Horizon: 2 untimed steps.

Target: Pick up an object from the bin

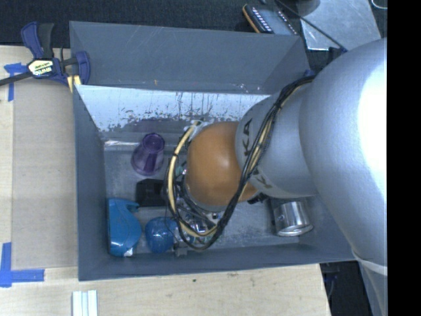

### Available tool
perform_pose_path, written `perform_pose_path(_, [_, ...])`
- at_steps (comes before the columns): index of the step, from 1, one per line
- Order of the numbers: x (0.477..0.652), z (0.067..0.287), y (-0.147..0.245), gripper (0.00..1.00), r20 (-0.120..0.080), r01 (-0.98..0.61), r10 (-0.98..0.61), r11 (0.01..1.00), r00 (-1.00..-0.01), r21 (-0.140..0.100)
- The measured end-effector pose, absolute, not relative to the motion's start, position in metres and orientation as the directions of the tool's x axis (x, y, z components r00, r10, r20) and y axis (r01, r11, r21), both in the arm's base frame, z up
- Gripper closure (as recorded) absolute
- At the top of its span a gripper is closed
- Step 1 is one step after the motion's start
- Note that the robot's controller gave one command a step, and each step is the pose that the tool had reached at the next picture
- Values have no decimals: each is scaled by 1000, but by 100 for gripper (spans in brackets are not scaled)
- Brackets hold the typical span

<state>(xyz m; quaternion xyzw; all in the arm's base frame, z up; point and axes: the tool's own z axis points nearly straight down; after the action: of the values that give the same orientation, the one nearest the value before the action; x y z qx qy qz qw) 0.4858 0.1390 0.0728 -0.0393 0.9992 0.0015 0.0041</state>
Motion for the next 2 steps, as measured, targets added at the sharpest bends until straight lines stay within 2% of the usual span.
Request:
perform_pose_path(1, [496, 131, 156, 0, -7, -268, -268, 964, -964, 1])
perform_pose_path(2, [487, 74, 139, 0, -14, -80, -80, 997, -997, 4])
